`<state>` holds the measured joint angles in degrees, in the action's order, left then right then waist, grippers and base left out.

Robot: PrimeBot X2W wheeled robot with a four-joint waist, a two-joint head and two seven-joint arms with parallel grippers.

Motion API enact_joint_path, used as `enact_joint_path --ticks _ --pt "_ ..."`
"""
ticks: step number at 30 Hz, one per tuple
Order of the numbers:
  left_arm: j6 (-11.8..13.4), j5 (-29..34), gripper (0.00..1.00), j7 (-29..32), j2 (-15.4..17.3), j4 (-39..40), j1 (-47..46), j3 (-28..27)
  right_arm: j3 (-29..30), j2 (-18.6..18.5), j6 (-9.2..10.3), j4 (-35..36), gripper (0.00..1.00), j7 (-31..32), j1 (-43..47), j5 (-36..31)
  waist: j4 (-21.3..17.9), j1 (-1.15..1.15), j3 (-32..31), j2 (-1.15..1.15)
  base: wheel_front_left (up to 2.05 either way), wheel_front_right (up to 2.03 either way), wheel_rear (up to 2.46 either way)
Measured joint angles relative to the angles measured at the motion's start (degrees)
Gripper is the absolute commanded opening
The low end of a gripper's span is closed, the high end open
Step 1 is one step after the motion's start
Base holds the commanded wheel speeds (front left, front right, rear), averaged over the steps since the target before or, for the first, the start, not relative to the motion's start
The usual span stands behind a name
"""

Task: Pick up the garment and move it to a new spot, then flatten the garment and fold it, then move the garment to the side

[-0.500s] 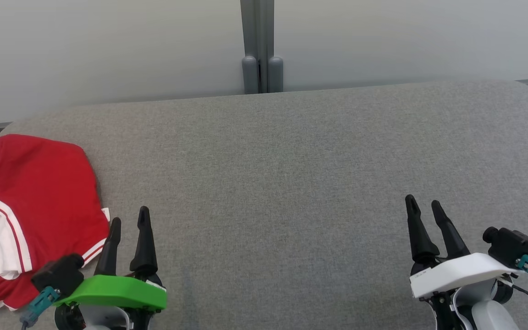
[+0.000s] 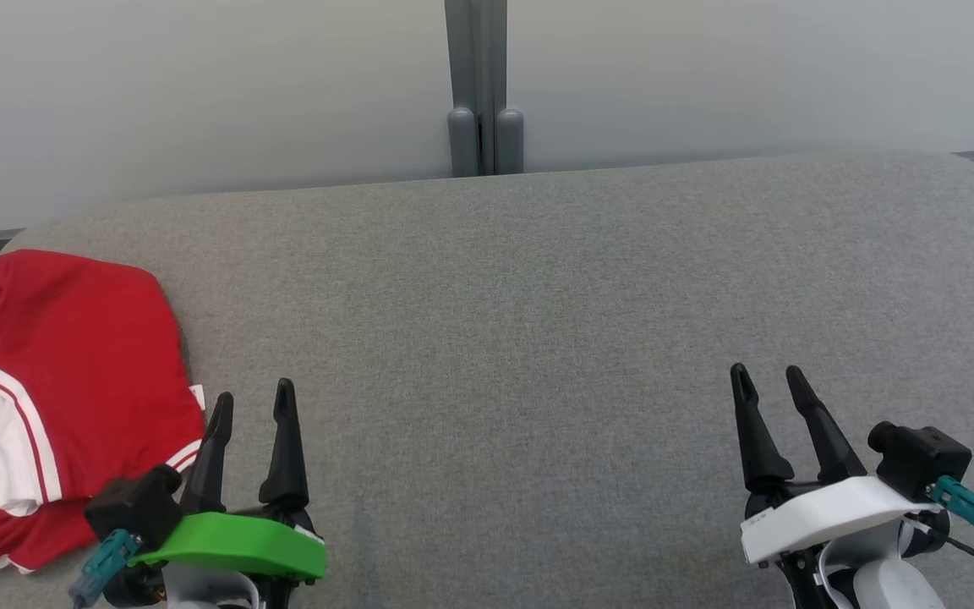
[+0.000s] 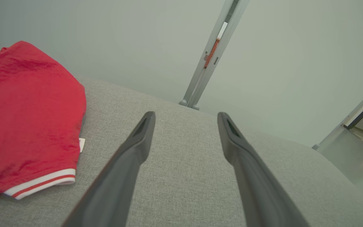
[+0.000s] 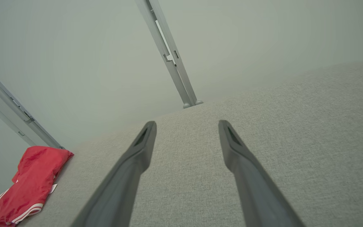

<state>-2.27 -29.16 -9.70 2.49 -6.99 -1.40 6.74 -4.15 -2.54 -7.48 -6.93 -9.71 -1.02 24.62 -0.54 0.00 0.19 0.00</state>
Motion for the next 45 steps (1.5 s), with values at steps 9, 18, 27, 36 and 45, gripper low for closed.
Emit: enact_joint_path --ticks 9,18,27,36,45 --pt "-0.2 4.3 1.00 -1.1 0.0 1.1 0.3 0.6 -0.1 0.0 0.00 0.3 1.00 -1.1 0.3 -4.2 0.0 0.00 -0.1 0.00 0.00 0.00 0.00" --pt "0.2 7.6 1.00 -2.3 0.1 0.4 0.6 1.0 0.0 -0.1 0.00 0.6 1.00 -2.2 0.5 -7.4 -0.3 0.00 -0.1 0.00 0.00 0.00 0.00" --pt "0.0 10.1 1.00 -3.4 0.1 -0.7 0.7 1.3 0.7 -0.1 0.00 0.7 1.00 -3.3 0.7 -10.4 -0.5 0.00 0.0 0.00 0.00 0.00 0.00" --pt "-0.1 12.9 1.00 -4.3 0.2 -0.7 0.7 1.8 1.3 -0.2 0.00 0.6 1.00 -4.3 0.7 -13.0 -0.6 0.00 -0.1 0.00 0.00 0.00 0.00" --pt "0.4 15.3 1.00 -5.1 0.2 -0.7 0.8 1.9 0.8 -0.2 -0.01 0.8 1.00 -5.1 0.8 -16.3 -0.7 0.00 -0.4 0.00 0.00 0.00 0.00"
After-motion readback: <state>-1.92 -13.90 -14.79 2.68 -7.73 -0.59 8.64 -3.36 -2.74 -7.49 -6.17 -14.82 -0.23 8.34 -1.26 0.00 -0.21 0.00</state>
